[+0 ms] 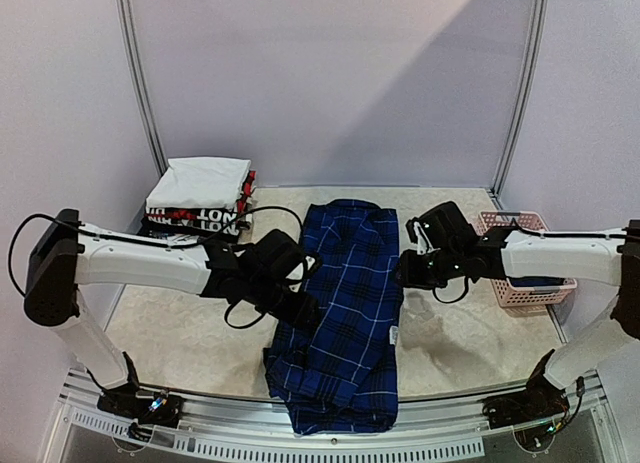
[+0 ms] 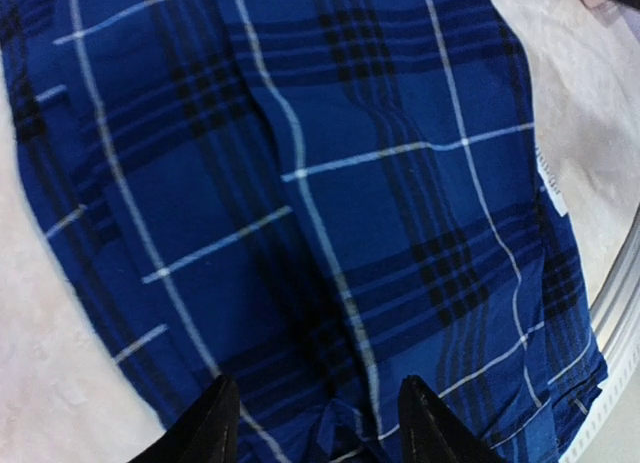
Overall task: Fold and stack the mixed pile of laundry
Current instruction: Rotate the rectangle-folded shirt at the corner of the board, then pick up the rectangle-folded shirt from the center of the board.
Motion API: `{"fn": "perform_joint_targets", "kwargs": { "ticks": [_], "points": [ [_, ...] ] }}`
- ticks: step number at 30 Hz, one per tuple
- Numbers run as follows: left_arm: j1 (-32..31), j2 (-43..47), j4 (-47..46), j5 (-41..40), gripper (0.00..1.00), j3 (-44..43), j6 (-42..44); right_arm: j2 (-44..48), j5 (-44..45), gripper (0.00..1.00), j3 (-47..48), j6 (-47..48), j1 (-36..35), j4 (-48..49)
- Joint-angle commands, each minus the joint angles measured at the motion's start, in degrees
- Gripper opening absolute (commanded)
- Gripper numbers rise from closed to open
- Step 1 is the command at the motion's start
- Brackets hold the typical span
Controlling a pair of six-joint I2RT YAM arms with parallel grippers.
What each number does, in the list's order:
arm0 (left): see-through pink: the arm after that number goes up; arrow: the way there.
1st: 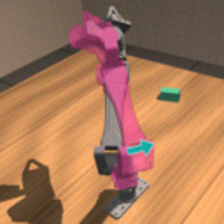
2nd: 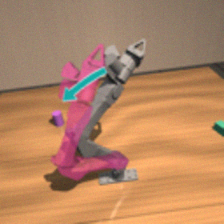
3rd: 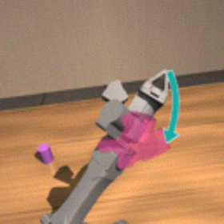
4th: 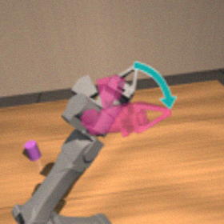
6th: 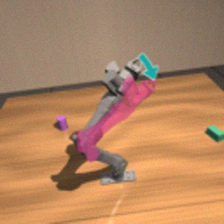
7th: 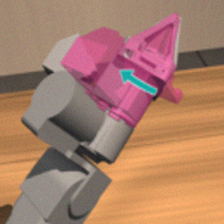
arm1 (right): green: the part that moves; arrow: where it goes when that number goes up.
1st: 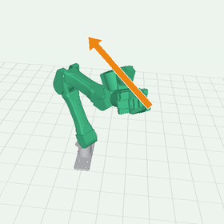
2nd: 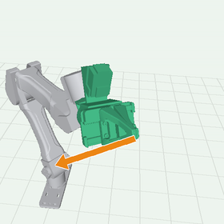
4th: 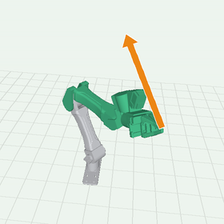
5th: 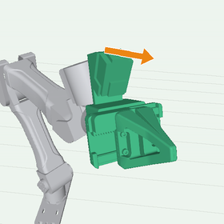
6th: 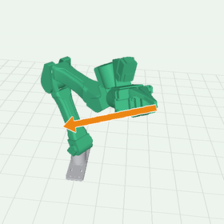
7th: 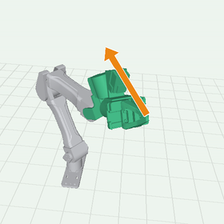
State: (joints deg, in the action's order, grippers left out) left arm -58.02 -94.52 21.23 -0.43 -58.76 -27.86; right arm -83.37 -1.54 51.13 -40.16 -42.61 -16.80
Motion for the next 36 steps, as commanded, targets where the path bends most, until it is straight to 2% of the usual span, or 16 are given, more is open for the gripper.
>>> {"fn": "perform_joint_targets", "kwargs": {
  "ticks": [1,6,14,22,25,29,32,36],
  "points": [
    [-2.6,-3.07,-3.95,3.45,0.54,0.2,-1.81,-5.39,-4.13,0.28,5.01,2.82,1.56,1.86],
    [-4.12,-4.63,-4.53,2.86,0.51,1.2,-3.3,-12.04,-6.11,0.23,8.45,4.22,3.07,2.55],
    [-5.68,0.87,-4.25,0.6,0.53,7.08,-5.69,-23.13,-10.85,0.19,12.28,4.85,3.55,4.97],
    [-8.64,8.08,-1.06,-3.7,0.52,14.56,-9.95,-26.09,-11.67,0.2,13.33,5.73,3.59,4.33],
    [-10.97,12.45,4.09,-7.32,0.53,15.53,-11.35,-25.27,-11.3,0.23,14.61,6.7,3.59,1.83],
    [-14.21,19.1,10.47,-11.34,0.6,17.1,-13.77,-22.52,-9.24,0.31,16.89,8.01,2.43,-2.29],
    [-16.64,23.23,11.68,-11.17,0.62,19.35,-15.13,-20.23,-7.22,0.37,19.81,9.2,-0.68,-5.4],
    [-19.91,26.91,12.18,-10.86,0.65,22.45,-15.77,-20.3,-8.89,0.45,23.85,10.59,-5.75,-5.79]
  ]
}}
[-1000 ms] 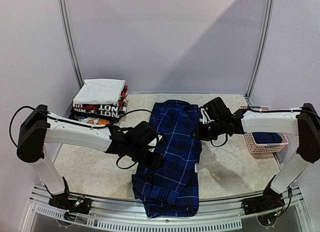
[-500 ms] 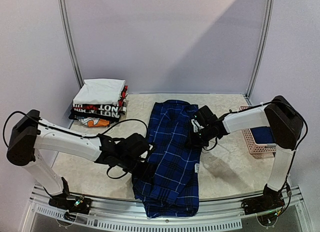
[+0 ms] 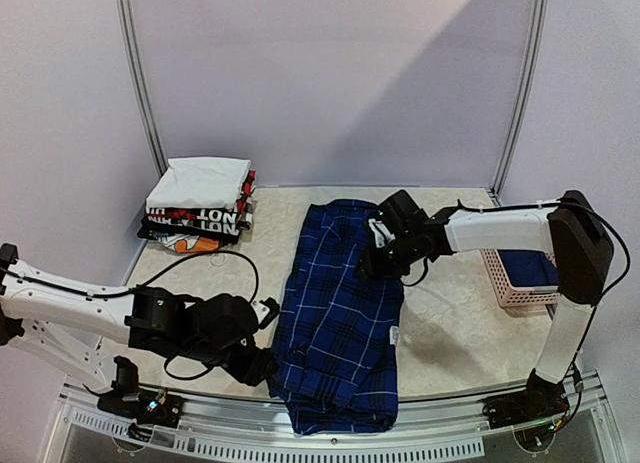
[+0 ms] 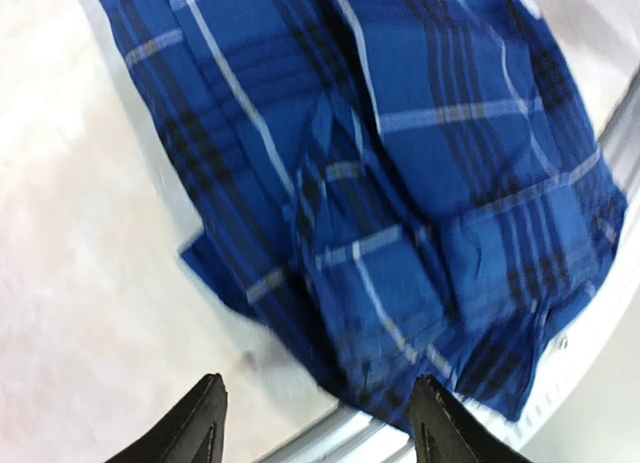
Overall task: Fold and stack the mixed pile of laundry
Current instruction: Pick up the rectangle-folded shirt from the center of the board.
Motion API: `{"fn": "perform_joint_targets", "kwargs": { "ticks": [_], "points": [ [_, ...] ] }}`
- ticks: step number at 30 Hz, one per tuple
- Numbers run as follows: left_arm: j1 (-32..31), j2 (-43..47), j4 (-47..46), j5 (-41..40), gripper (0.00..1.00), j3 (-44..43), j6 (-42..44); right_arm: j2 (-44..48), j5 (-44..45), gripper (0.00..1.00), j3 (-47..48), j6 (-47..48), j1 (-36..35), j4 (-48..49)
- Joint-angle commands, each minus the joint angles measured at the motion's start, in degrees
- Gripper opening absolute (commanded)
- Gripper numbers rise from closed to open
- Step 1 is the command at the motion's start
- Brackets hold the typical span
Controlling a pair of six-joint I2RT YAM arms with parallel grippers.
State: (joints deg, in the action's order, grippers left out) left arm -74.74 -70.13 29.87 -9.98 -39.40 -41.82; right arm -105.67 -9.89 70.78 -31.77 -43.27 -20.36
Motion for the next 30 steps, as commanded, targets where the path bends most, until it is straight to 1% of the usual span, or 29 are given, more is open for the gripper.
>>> {"fn": "perform_joint_targets", "kwargs": {
  "ticks": [1,3,6,7,12,14,16,18,20,24,28,30],
  "points": [
    [-3.8,3.0,3.7,-1.63,0.65,3.8,-1.85,1.42,-0.8,0.46,5.43,2.6,-6.38,-2.39],
    [-4.44,3.59,3.83,-2.78,0.65,5.56,-2.29,-0.53,-0.31,0.48,8.62,2.83,-9.11,-3.26],
    [-4.66,4.23,4.87,-4.99,0.61,7.3,-4.07,-6.1,0.97,0.51,15.91,3.03,-12.97,-6.01],
    [-4.83,4.93,5.4,-5.98,0.6,7.69,-4.88,-9.2,1.55,0.52,18.7,3.03,-14.15,-6.95],
    [-4.89,11.84,6.69,-7.08,0.57,10.9,-7.4,-20.47,4.98,0.55,30.69,0.91,-19.25,-11.8],
    [-4.96,14.6,7.2,-7.32,0.56,11.88,-7.99,-23.9,6.07,0.56,33.75,0.14,-20.71,-13.2],
    [-4.93,17.04,7.24,-7.8,0.55,12.47,-8.43,-25.66,6.43,0.56,34.76,-0.54,-21.52,-13.57],
    [-4.96,18.82,5.74,-7.54,0.55,13.01,-8.16,-25.4,7.75,0.56,33.48,-1.52,-21.86,-13.27],
    [-4.89,19.77,2.62,-6.58,0.56,14.07,-7.6,-22.93,9.37,0.56,29.5,-2.34,-21.86,-11.35],
    [-4.77,19.09,-4.67,-6.03,0.58,14.91,-6.66,-13.07,9.55,0.58,18.05,-2.68,-21.84,-4.88],
    [-4.15,15.91,-11.95,-5.94,0.58,15.02,-6.31,-2.56,9.57,0.66,8.25,-3.44,-21.81,-2.97],
    [-3.26,13.79,-14.97,-5.27,0.59,14.83,-6.05,1.4,11.4,0.71,3.34,-4.3,-21.81,-2.32]
  ]
}}
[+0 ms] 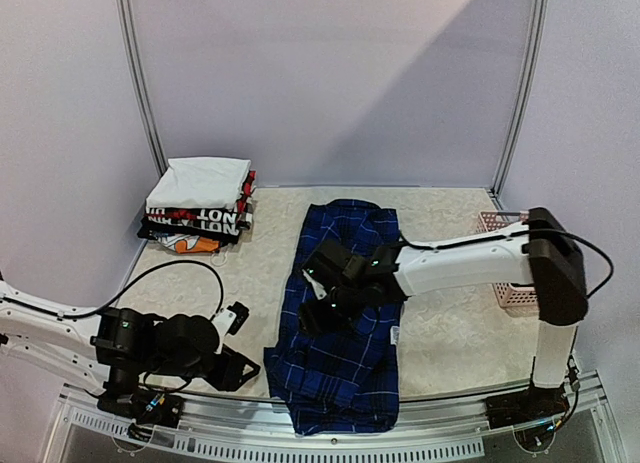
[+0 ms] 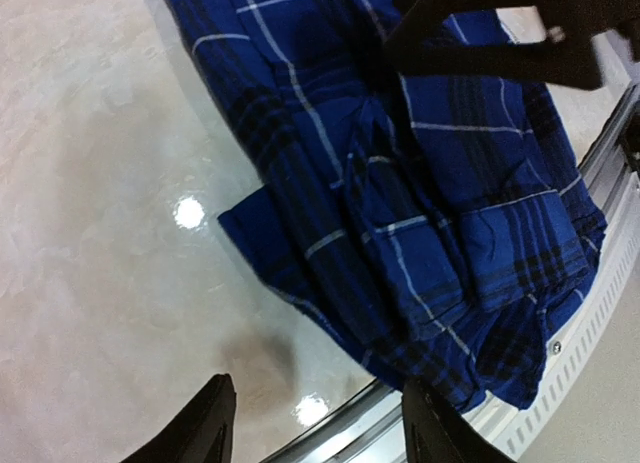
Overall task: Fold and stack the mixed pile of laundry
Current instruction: Pick up the rectangle-folded shirt from the center of the board.
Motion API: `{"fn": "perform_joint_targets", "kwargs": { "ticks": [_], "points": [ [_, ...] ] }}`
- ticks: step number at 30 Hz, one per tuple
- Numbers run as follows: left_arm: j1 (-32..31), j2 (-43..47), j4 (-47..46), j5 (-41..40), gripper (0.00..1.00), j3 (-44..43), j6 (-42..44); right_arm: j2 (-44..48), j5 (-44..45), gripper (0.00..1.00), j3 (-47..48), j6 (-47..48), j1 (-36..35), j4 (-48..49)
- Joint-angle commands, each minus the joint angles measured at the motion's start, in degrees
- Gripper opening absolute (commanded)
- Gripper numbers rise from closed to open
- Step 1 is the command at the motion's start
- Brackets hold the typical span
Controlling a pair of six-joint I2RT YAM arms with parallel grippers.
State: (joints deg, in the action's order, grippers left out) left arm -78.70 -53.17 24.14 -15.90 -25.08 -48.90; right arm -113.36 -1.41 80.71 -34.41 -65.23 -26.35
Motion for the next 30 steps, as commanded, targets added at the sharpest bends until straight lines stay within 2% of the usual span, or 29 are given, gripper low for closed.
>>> {"fn": "perform_joint_targets", "kwargs": {
  "ticks": [1,4,11,17,21,30],
  "points": [
    [1.18,-4.42,-10.72,1.14,0.6,0.3,1.23,10.7,2.87,0.73,-8.75,-2.03,0.11,4.07],
    [2.11,-8.35,-13.7,2.26,0.6,-0.61,1.73,16.67,2.69,0.77,-14.1,-3.52,0.16,4.08],
    [3.4,-15.83,-15.82,4.96,0.57,-2.42,1.33,27.87,3.06,0.78,-26.87,-8.16,0.16,2.61],
    [3.77,-18.73,-17.67,6.71,0.49,-2.48,0.8,34.72,-4.22,0.77,-37.91,-14.4,0.1,6.6],
    [3.77,-19.55,-18.95,7.66,0.43,-1.43,-0.23,36.76,-9.02,0.74,-42.99,-18.61,-0.7,10.8],
    [3.72,-19.35,-19.92,8.88,0.43,0.88,-2.02,34.35,-9.66,0.69,-47.02,-25.07,-5.93,14.34]
  ]
}}
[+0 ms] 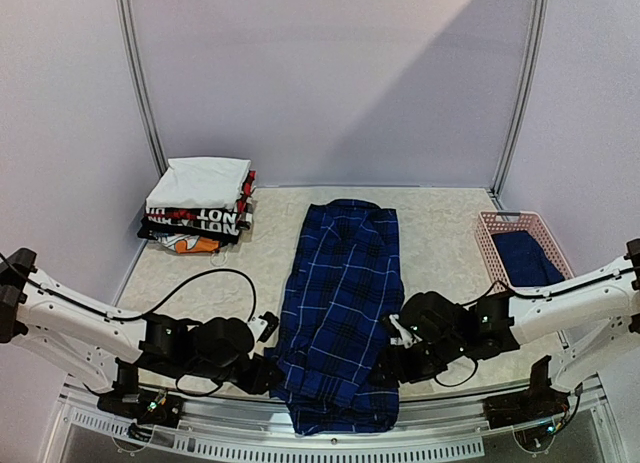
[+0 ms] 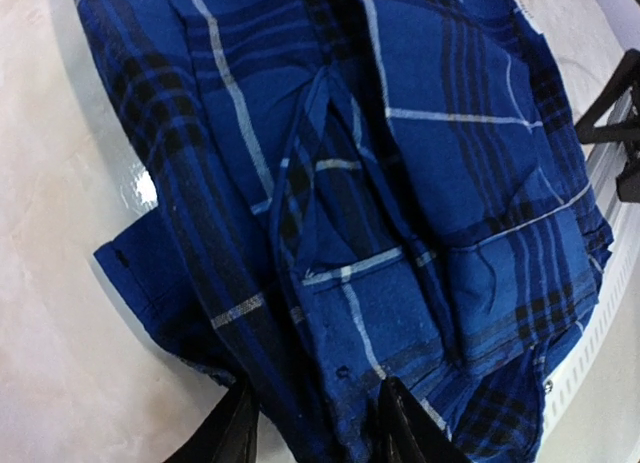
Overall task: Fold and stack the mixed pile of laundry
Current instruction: Pick up the rectangle-folded shirt from the center of the board.
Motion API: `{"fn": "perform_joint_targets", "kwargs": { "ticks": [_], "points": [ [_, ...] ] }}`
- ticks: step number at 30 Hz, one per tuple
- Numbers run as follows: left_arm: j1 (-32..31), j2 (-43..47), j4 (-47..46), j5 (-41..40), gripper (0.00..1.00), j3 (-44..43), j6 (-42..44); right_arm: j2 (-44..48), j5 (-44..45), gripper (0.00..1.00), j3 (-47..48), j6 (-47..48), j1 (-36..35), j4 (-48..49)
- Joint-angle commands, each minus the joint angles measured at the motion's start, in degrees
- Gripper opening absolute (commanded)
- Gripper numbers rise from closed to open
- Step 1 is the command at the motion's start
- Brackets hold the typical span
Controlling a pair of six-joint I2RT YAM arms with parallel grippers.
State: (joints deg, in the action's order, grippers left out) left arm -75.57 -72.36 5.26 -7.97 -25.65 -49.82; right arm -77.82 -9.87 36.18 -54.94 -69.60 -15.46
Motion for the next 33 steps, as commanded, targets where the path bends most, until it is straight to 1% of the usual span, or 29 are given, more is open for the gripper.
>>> {"fn": "perform_joint_targets", "kwargs": {
  "ticks": [1,3,7,10,21,25,29,31,33],
  "points": [
    [0.6,-0.08,-0.99,1.01,0.43,1.55,-1.07,-1.54,-1.2,0.67,-2.72,-5.2,-1.84,3.39],
    [0.51,-0.03,-0.7,1.3,0.45,1.65,-1.15,-2.21,-1.05,0.65,-2.6,-5.87,-2.76,2.64],
    [0.19,0.89,0.49,1.31,0.51,1.65,-1.02,-2.23,-0.72,0.65,-2.19,-6.29,-3.5,-0.95],
    [0.07,1.95,1.35,0.5,0.53,1.98,-0.97,-0.86,0.07,0.66,-2.43,-6.52,-3.48,-3.05],
    [-0.02,3.9,2.83,0.1,0.52,2.71,-1.34,2.31,-0.4,0.67,-3.23,-7.0,-3.56,-6.83],
    [-0.02,3.86,2.8,0.07,0.52,2.71,-1.33,1.49,-0.66,0.67,-3.81,-7.41,-3.55,-3.58],
    [-0.02,3.38,2.68,0.3,0.52,2.53,-1.24,-2.74,-2.76,0.64,-3.69,-7.4,-3.61,2.07],
    [-0.02,3.19,2.59,0.34,0.52,2.53,-1.24,-4.92,-3.44,0.61,-3.46,-7.38,-3.61,3.54],
    [-0.02,3.12,2.44,0.46,0.52,2.69,-1.22,-6.15,-3.47,0.56,-3.15,-7.23,-3.62,3.73]
  ]
}}
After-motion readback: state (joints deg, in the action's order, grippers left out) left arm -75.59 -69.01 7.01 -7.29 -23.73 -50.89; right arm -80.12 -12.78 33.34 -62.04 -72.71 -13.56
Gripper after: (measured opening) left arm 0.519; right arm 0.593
